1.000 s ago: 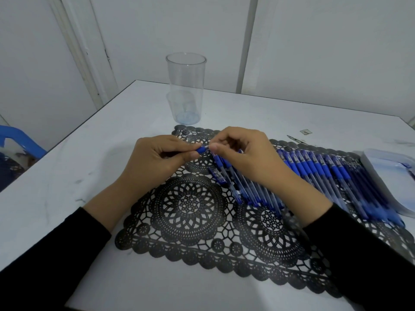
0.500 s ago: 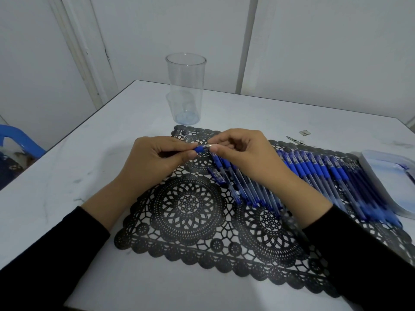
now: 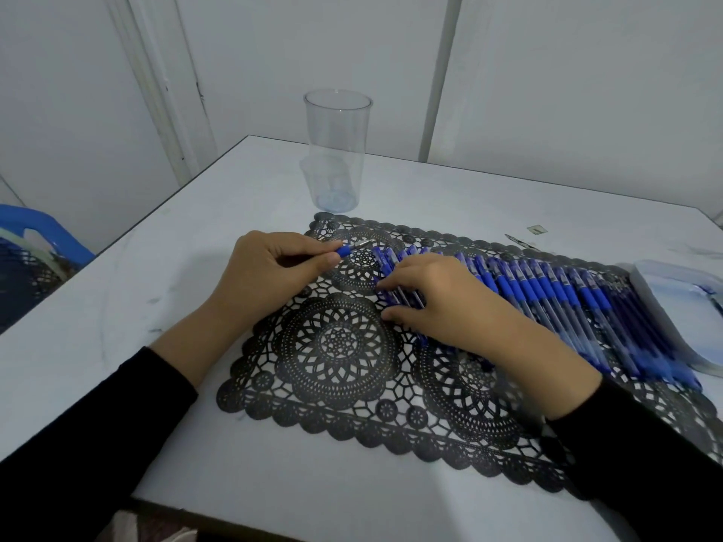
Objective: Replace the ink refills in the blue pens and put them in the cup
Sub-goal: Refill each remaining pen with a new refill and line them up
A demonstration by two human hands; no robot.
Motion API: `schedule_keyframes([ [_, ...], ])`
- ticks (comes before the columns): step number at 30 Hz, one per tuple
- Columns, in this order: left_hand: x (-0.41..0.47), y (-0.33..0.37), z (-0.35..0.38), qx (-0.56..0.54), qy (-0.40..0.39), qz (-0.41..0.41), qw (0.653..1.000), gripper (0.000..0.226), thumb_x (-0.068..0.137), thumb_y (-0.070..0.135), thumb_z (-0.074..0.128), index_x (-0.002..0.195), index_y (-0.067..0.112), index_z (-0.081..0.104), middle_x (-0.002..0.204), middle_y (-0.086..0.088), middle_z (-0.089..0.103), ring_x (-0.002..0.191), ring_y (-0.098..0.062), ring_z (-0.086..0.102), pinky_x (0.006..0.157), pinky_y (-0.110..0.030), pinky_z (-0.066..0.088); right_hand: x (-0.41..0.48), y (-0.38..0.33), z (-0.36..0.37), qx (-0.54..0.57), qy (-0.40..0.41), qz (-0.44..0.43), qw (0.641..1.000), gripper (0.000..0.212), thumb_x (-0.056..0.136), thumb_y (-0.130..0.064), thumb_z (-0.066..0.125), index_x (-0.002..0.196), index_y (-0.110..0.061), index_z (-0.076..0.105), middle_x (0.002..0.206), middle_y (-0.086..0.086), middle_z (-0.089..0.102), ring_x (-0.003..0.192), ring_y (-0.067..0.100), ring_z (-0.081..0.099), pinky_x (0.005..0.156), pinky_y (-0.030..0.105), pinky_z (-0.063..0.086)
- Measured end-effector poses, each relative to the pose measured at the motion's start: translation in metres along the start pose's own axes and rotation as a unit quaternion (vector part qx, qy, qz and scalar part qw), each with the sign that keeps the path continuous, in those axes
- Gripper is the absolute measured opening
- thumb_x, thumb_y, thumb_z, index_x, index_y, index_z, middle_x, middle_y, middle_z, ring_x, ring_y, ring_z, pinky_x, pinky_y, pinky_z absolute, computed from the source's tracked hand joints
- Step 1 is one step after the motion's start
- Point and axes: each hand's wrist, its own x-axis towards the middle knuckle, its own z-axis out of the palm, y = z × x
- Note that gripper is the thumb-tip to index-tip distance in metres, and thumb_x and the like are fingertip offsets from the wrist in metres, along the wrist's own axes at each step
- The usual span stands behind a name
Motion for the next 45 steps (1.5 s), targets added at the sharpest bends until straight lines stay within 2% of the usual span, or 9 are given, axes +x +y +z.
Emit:
schedule_keyframes([
  [4, -0.002, 0.002, 0.002, -0.01, -0.004, 0.001, 1.0, 0.02, 0.082, 0.019, 0.078, 0.102, 0.023, 0.078, 0.091, 0.013, 0.076, 0.088, 0.0, 0.071, 0.081, -0.012, 0.052, 0.003, -0.001, 0.001, 0.028, 0.008, 0.048, 0.998, 0.033, 0.091, -0.026, 0.068, 0.123, -0.02, 0.067, 0.107, -0.007, 0.064, 0.088, -0.001, 0.043, 0.069, 0.004, 0.031],
  [8, -0.003, 0.001, 0.003, -0.004, -0.006, 0.017, 1.0, 0.02, 0.082, 0.017, 0.077, 0.102, 0.022, 0.078, 0.093, 0.013, 0.076, 0.09, -0.002, 0.071, 0.083, -0.014, 0.053, 0.004, -0.004, 0.004, 0.083, 0.078, 0.102, 0.988, 0.024, 0.091, -0.012, 0.061, 0.11, -0.019, 0.074, 0.085, -0.008, 0.064, 0.077, 0.011, 0.06, 0.066, 0.009, 0.045],
  [13, -0.003, 0.0, 0.003, -0.008, -0.011, 0.021, 1.0, 0.021, 0.082, 0.021, 0.076, 0.102, 0.02, 0.078, 0.092, 0.012, 0.077, 0.088, -0.005, 0.072, 0.082, -0.021, 0.056, -0.002, 0.006, -0.002, 0.175, 0.212, 0.16, 0.948, 0.019, 0.09, -0.013, 0.063, 0.099, -0.024, 0.075, 0.08, -0.021, 0.062, 0.067, -0.006, 0.056, 0.055, 0.006, 0.039],
  [16, -0.003, 0.0, 0.003, -0.015, -0.014, 0.018, 1.0, 0.024, 0.08, 0.028, 0.075, 0.102, 0.02, 0.078, 0.091, 0.01, 0.077, 0.085, -0.014, 0.072, 0.08, -0.035, 0.059, -0.004, 0.009, -0.009, 0.29, 0.26, 0.174, 0.904, 0.016, 0.092, -0.011, 0.063, 0.097, -0.02, 0.074, 0.08, -0.007, 0.07, 0.057, -0.006, 0.055, 0.051, 0.008, 0.039],
  [21, -0.003, 0.0, 0.004, -0.036, -0.015, 0.012, 0.999, 0.023, 0.078, 0.029, 0.077, 0.1, 0.022, 0.078, 0.087, 0.007, 0.077, 0.082, -0.027, 0.072, 0.077, -0.048, 0.057, -0.005, 0.006, -0.015, 0.359, 0.247, 0.146, 0.888, 0.015, 0.094, -0.011, 0.061, 0.097, -0.019, 0.074, 0.084, 0.0, 0.074, 0.078, 0.012, 0.069, 0.068, 0.02, 0.054],
  [24, -0.004, 0.001, 0.005, -0.053, -0.015, 0.001, 0.998, 0.021, 0.077, 0.026, 0.079, 0.097, 0.023, 0.078, 0.086, 0.005, 0.078, 0.081, -0.032, 0.071, 0.074, -0.044, 0.06, -0.005, 0.006, -0.012, 0.367, 0.235, 0.133, 0.89, 0.014, 0.093, -0.012, 0.063, 0.095, -0.021, 0.074, 0.083, 0.011, 0.073, 0.08, 0.029, 0.066, 0.072, 0.036, 0.055],
  [31, -0.005, 0.005, 0.006, -0.058, -0.019, -0.007, 0.998, 0.019, 0.072, 0.02, 0.083, 0.091, 0.022, 0.079, 0.08, 0.007, 0.077, 0.071, -0.007, 0.07, 0.067, -0.018, 0.055, -0.005, 0.006, -0.011, 0.382, 0.192, 0.104, 0.898, 0.012, 0.09, -0.015, 0.069, 0.099, -0.02, 0.075, 0.089, 0.033, 0.062, 0.071, 0.025, 0.053, 0.069, 0.031, 0.048],
  [36, -0.006, 0.006, 0.007, -0.036, -0.021, 0.018, 0.999, 0.022, 0.071, 0.021, 0.084, 0.092, 0.017, 0.08, 0.077, 0.004, 0.076, 0.064, -0.012, 0.067, 0.06, -0.027, 0.052, -0.003, 0.002, -0.002, 0.398, 0.189, 0.097, 0.893, 0.016, 0.087, -0.013, 0.072, 0.102, -0.014, 0.074, 0.082, 0.014, 0.069, 0.065, 0.006, 0.058, 0.065, 0.012, 0.046],
  [45, -0.007, 0.007, 0.012, -0.017, -0.003, 0.076, 0.997, 0.017, 0.071, 0.022, 0.083, 0.086, 0.016, 0.079, 0.074, 0.004, 0.074, 0.06, -0.009, 0.063, 0.057, -0.016, 0.045, -0.003, -0.002, 0.006, 0.427, 0.232, 0.099, 0.868, 0.018, 0.082, -0.008, 0.075, 0.099, -0.009, 0.075, 0.075, -0.001, 0.071, 0.061, -0.004, 0.058, 0.062, 0.009, 0.045],
])
